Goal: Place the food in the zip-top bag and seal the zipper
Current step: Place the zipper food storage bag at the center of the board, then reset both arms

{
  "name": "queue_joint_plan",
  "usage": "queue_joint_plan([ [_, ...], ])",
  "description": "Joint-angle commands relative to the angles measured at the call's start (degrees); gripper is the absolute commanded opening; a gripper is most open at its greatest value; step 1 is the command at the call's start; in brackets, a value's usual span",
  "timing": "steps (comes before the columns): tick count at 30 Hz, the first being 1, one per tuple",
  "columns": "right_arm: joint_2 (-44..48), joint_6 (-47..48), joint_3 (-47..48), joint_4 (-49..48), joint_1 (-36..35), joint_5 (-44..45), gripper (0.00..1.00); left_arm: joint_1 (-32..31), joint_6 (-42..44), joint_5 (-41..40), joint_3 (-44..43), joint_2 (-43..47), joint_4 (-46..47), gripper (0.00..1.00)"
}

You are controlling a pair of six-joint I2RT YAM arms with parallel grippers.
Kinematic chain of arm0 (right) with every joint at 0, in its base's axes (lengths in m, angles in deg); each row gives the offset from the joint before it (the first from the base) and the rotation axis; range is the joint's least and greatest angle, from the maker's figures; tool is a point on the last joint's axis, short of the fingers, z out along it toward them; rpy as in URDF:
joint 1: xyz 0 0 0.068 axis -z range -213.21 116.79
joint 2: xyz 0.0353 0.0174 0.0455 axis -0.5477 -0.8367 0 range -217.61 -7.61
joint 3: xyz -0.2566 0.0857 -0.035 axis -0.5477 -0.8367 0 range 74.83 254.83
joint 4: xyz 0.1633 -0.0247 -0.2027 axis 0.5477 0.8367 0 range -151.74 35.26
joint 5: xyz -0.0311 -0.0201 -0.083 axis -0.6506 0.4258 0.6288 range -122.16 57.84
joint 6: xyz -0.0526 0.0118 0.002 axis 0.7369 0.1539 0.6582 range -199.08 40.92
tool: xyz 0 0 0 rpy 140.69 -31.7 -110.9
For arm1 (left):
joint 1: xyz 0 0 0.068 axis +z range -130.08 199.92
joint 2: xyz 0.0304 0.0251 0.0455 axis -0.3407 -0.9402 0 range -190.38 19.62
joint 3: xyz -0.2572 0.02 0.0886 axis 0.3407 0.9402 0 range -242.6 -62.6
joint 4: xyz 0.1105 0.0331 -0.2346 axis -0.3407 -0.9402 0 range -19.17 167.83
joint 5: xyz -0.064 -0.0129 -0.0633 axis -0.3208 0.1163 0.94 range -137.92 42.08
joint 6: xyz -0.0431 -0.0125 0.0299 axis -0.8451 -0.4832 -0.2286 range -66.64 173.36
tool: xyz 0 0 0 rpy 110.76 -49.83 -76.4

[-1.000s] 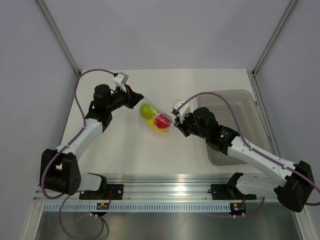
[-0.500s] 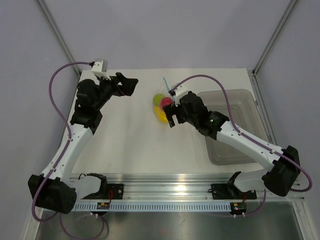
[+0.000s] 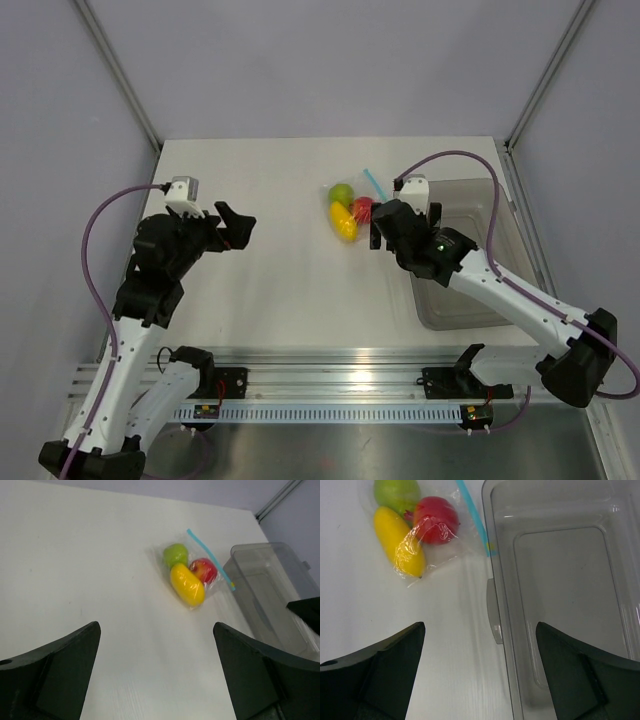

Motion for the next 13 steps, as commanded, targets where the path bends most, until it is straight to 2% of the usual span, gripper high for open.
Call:
queue_joint_plan([
  [1,2.8,-9.4,1.0,8.7,0.2,5.3,0.99,0.0,1.7,-3.2,2.1,2.8,-5.2,0.99],
  [6,6.6,-14.0,1.6,15.2,0.1,3.5,0.99,0.0,3.5,-3.6,2.8,3.4,-8.7,0.99],
  [13,15.6,-13.2,-6.8,10.0,0.2,2.4,1.00,0.0,3.4,-6.1,1.9,4.5,-9.7,0.99],
])
